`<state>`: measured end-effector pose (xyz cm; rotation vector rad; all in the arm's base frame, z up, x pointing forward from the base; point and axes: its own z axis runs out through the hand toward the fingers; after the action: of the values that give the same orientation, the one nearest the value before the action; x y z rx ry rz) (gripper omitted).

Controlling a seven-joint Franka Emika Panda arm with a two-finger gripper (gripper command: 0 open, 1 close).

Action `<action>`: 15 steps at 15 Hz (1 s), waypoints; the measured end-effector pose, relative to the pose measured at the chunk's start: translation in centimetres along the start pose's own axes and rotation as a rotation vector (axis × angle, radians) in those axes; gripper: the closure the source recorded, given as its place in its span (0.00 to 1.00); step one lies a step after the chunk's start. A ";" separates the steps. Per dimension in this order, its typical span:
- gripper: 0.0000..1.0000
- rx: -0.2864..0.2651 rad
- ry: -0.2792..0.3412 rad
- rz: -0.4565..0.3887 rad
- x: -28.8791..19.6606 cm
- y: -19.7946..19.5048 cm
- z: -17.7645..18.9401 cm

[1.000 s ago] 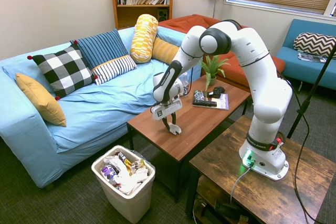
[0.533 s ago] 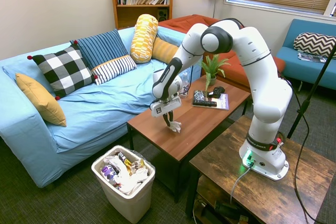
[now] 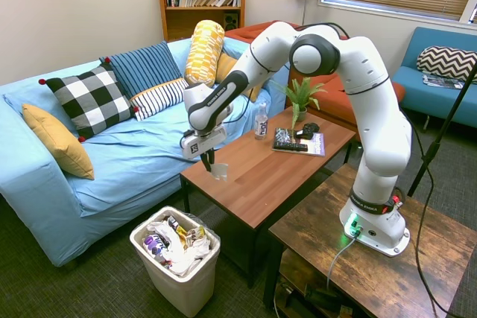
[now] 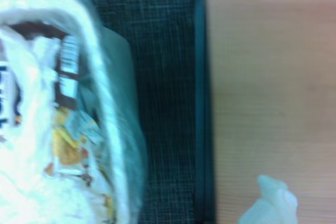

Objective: Throw the tissue in the trash bin

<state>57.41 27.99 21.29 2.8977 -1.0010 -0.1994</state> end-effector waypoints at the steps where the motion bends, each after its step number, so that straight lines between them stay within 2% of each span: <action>1: 1.00 0.000 0.006 -0.026 -1.8 -1.9 0.3; 5: 1.00 -0.006 0.005 -0.110 -7.0 -7.4 4.0; 6: 0.00 -0.007 0.004 -0.121 -7.6 -8.1 4.8; 10: 0.00 -0.011 0.017 -0.145 -8.1 -9.6 6.4; 15: 0.00 0.000 0.029 -0.163 -8.9 -10.3 5.8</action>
<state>55.89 41.41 15.34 2.9734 -0.7606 -0.1653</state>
